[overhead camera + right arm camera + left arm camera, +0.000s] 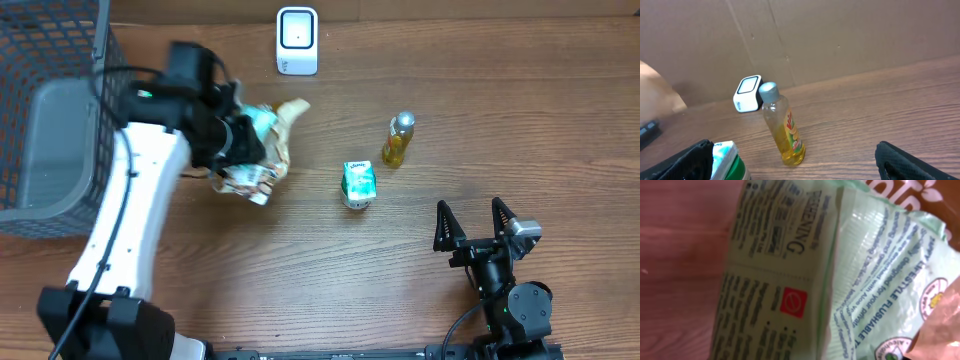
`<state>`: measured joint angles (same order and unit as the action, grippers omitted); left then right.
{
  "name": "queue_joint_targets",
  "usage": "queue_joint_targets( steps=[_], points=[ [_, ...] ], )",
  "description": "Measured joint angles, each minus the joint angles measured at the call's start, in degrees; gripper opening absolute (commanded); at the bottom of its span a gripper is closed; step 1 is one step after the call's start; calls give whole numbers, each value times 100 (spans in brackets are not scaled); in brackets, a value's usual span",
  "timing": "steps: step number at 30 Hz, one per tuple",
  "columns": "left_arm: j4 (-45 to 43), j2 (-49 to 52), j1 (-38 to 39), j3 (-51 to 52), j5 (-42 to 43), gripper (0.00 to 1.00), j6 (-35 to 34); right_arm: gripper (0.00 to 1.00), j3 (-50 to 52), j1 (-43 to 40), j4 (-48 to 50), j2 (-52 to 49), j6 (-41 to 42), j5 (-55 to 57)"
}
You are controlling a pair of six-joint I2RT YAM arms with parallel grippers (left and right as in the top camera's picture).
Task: Scan the item barcode
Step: 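Lift the packages out of the basket and carry them toward the table center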
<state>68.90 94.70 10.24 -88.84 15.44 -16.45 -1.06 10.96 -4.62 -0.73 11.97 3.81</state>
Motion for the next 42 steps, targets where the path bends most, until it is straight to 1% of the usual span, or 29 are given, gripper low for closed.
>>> queue_joint_targets(
  steps=[4,7,8,9,10,12,14,17,21,30,36,39,42],
  points=[
    [-800,4,568,813,-638,4,-651,100,0,2,-7,0,-2,0],
    [-1220,4,1012,1311,-1292,4,-1335,100,0,0,-7,0,0,0],
    [-1419,7,1185,1541,-1657,4,-1670,100,0,2,-7,0,0,-2],
    [-1464,7,1290,1591,-1749,4,-1762,100,0,2,-7,0,0,0],
    [-1705,4,1495,1777,-2055,5,-2022,100,0,0,-4,0,2,0],
    [-2017,7,1720,1989,-2385,13,-2282,100,0,0,-4,0,0,-2],
    [-2374,7,1969,2243,-2686,15,-2503,100,0,2,-7,0,0,-2],
    [-2706,9,2229,2527,-2990,15,-2675,100,0,0,-4,0,0,-2],
    [-2962,9,2299,2798,-3279,14,-2833,100,0,0,-7,0,-2,-2],
    [-2955,9,2188,2929,-3991,20,-2905,100,0,2,-4,0,0,0],
    [-2953,9,2129,2935,-4496,21,-2905,100,0,0,-7,0,0,-2],
    [-2962,11,2048,2935,-4710,24,-2841,100,0,0,-7,0,2,0],
    [-2983,50,2006,2935,-4819,29,-2813,100,0,0,-4,0,-2,-2]
  ],
)
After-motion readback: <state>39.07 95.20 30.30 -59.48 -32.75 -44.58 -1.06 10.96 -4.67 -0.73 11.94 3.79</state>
